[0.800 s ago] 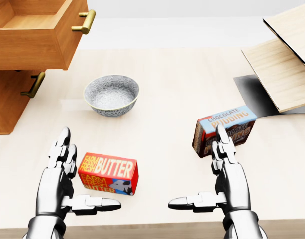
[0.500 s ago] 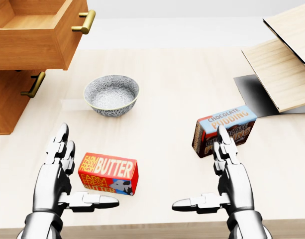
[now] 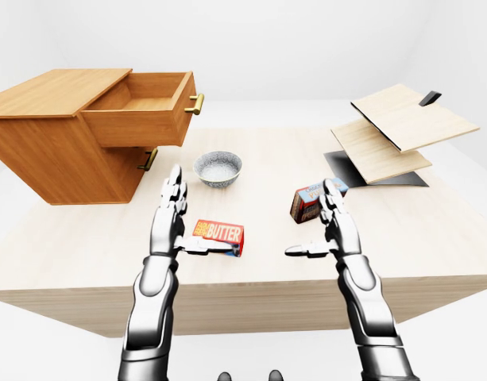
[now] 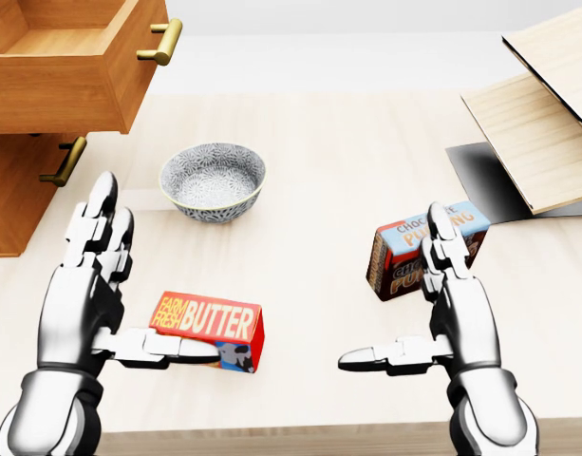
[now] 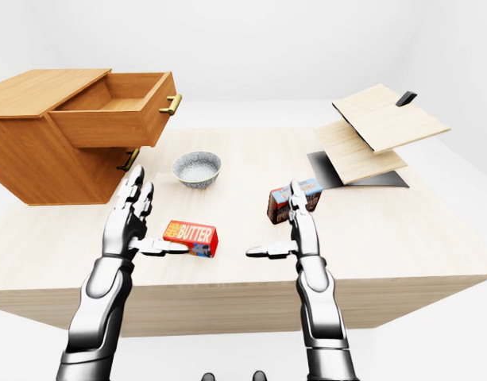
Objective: Close the top drawer of the cabinet.
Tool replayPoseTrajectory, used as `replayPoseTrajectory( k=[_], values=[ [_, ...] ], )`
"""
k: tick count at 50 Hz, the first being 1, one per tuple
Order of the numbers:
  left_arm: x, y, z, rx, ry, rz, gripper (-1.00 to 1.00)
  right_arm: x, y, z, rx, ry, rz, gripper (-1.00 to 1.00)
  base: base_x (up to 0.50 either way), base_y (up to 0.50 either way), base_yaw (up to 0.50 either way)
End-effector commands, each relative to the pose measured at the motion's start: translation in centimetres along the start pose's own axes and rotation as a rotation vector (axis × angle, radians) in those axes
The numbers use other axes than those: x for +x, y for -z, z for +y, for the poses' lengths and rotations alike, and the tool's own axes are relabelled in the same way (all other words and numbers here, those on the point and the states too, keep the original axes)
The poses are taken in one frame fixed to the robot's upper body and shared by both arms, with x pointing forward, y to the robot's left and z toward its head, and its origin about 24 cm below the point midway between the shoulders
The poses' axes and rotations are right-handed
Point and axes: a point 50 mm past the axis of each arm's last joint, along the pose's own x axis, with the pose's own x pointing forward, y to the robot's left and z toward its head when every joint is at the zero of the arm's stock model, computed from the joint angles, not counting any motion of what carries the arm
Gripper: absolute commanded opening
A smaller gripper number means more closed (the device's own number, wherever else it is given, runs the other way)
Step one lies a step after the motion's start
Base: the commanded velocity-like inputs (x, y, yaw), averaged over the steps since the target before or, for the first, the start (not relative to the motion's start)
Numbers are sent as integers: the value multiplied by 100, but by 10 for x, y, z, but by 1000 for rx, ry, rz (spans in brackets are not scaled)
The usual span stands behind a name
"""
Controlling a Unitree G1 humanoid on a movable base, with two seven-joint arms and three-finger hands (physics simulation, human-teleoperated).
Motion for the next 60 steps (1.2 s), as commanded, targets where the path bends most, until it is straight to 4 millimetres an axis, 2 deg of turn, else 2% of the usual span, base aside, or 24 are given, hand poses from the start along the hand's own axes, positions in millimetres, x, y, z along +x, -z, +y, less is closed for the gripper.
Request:
replayPoseTrajectory(
  k=[1, 5, 18, 22, 25, 30, 33, 35, 40, 52, 60],
  values=[
    [9, -28, -2, 14, 53, -119, 100, 10, -31, -4, -43, 9, -109, 100, 0, 0, 0],
    [13, -42, -1, -6, 77, -179, 100, 13, -44, -5, -59, 4, -159, 100, 0, 0, 0],
    [29, -64, -4, 30, 128, -264, 100, 21, -83, -6, -113, -12, -312, 100, 0, 0, 0],
    [32, -84, -7, 45, 144, -346, 100, 32, -85, -10, -138, -21, -301, 100, 0, 0, 0],
    [32, -84, -7, 46, 144, -348, 100, 32, -85, -10, -139, -22, -300, 100, 0, 0, 0],
    [47, -104, -12, 80, 182, -413, 100, 38, -118, -10, -212, -48, -417, 100, 0, 0, 0],
    [51, -109, -12, 83, 186, -428, 100, 40, -125, -12, -232, -39, -434, 100, 0, 0, 0],
    [56, -122, -11, 85, 193, -470, 100, 44, -132, -13, -246, -45, -452, 100, 0, 0, 0],
    [70, -138, -10, 81, 216, -504, 100, 53, -145, -21, -276, -39, -472, 100, 0, 0, 0],
    [90, -152, -9, 109, 244, -507, 100, 59, -167, -25, -319, -37, -528, 100, 0, 0, 0],
    [88, -155, -7, 101, 233, -521, 100, 56, -173, -20, -318, -45, -559, 100, 0, 0, 0]
  ],
)
